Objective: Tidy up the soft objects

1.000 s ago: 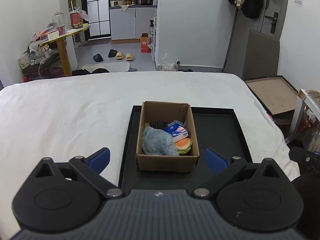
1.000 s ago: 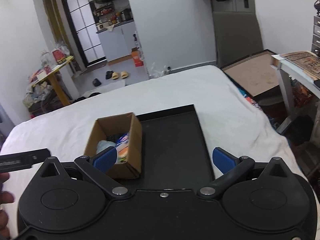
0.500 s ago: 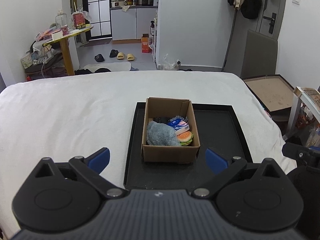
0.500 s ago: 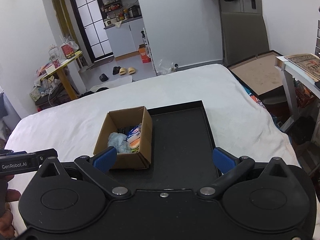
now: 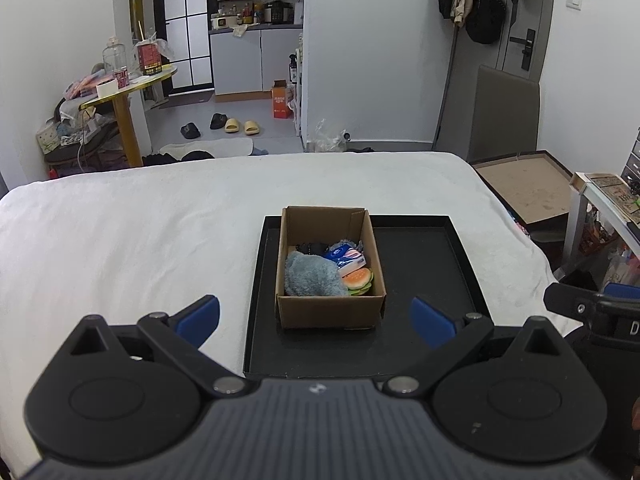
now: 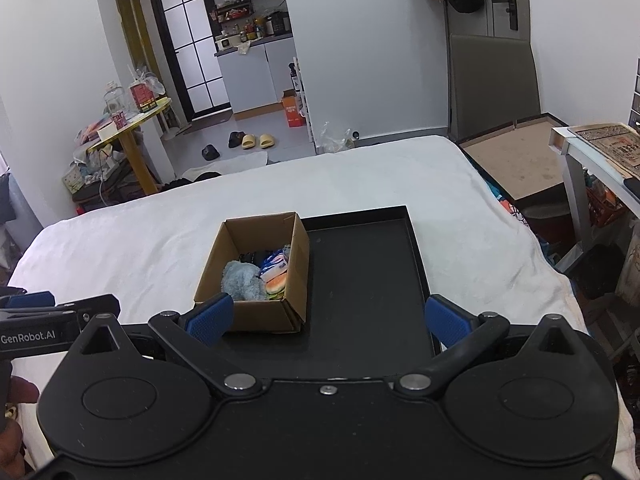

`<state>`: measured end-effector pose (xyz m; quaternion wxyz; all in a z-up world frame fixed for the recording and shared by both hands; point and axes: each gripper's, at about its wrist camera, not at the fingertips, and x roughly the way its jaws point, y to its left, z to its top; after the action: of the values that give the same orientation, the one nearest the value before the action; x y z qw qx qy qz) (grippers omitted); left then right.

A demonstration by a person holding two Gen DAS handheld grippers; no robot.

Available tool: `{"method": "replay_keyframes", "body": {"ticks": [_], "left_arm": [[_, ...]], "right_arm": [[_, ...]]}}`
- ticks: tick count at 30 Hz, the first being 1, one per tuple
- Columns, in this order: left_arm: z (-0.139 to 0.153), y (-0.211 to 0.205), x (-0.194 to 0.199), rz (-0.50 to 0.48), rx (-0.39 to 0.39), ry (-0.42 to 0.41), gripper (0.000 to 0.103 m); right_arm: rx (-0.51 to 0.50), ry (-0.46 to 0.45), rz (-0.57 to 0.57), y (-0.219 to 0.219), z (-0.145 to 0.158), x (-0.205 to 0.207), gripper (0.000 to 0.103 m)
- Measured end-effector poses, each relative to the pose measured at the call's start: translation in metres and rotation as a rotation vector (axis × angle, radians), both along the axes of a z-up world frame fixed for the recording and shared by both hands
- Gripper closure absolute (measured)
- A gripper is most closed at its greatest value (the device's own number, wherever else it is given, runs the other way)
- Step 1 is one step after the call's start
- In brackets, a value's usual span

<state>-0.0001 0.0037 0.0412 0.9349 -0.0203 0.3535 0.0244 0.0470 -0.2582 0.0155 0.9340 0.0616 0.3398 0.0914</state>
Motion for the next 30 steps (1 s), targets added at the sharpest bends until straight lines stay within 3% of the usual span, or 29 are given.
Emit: {"method": "replay_keyframes", "body": {"ticks": [30], "left_arm": [[0.0006, 0.0026, -0.0024, 0.002, 0.004, 0.005, 0.002]], "right_arm": [[-0.012, -0.005, 0.008, 0.0012, 0.0026, -0.0021, 0.000]]}}
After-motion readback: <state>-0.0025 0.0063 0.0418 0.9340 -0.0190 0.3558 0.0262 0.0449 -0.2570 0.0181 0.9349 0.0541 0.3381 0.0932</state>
